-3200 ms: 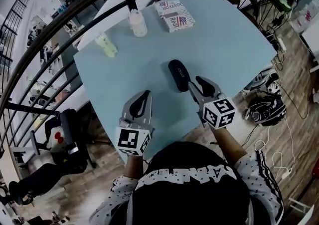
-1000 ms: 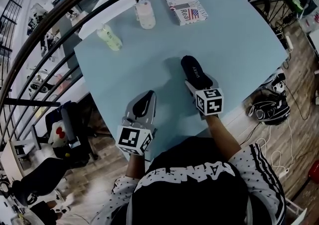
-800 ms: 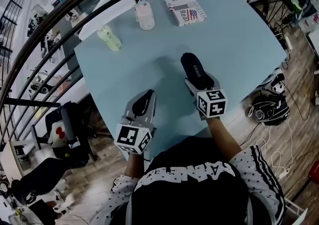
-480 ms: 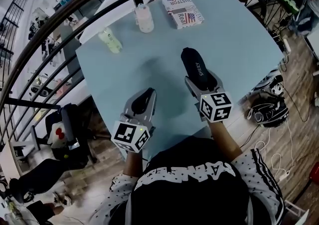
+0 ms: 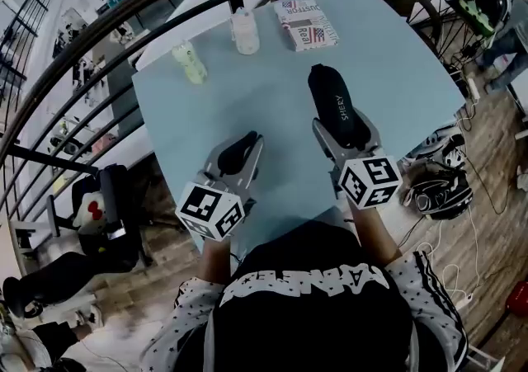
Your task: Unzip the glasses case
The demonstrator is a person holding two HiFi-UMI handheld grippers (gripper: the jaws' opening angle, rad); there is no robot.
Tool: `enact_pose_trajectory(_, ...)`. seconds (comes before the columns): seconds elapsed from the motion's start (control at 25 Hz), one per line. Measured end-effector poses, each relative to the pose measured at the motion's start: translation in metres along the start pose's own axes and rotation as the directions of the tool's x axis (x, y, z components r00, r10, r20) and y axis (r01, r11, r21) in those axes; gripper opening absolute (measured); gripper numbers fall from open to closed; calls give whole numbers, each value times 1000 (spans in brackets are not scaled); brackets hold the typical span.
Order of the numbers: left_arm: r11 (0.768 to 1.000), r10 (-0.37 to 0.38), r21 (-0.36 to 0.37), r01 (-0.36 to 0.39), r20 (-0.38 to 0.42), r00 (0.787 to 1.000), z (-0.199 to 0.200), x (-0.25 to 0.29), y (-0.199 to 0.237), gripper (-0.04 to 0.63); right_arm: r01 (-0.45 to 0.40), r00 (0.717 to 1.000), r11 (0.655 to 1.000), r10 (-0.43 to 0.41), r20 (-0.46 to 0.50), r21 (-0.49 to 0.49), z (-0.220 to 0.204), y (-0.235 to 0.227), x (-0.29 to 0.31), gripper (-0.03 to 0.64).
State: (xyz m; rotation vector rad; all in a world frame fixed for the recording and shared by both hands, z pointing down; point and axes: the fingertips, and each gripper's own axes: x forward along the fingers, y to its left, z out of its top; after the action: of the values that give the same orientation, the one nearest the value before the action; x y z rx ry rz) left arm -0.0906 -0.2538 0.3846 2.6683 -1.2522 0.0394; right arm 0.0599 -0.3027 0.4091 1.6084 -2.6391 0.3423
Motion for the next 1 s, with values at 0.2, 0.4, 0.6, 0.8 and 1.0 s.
enact_pose_trajectory(0.2,1000,-7,23,7,11,1000,10,-2,-10,0,-44,998,999,44,43,-1,14,14,-12,348)
enact_pose_trajectory(0.4,999,-39,12,38,50,998,26,-7,-20,0,-106,992,994,107,70,-14,21,34,-17,348)
enact_pose_trajectory(0.6,993,-102,-46,106,75,992,43,-8,-32,0,-199,973,978,204,110,-56,31,60,-22,348)
enact_pose_trajectory(0.8,981,-158,-101,168,96,983,56,-7,-44,0,-272,944,954,289,159,-123,39,84,-30,348)
enact_pose_trajectory(1.0,966,-193,-150,212,130,972,71,-4,-52,0,-322,913,932,352,206,-164,50,101,-35,348)
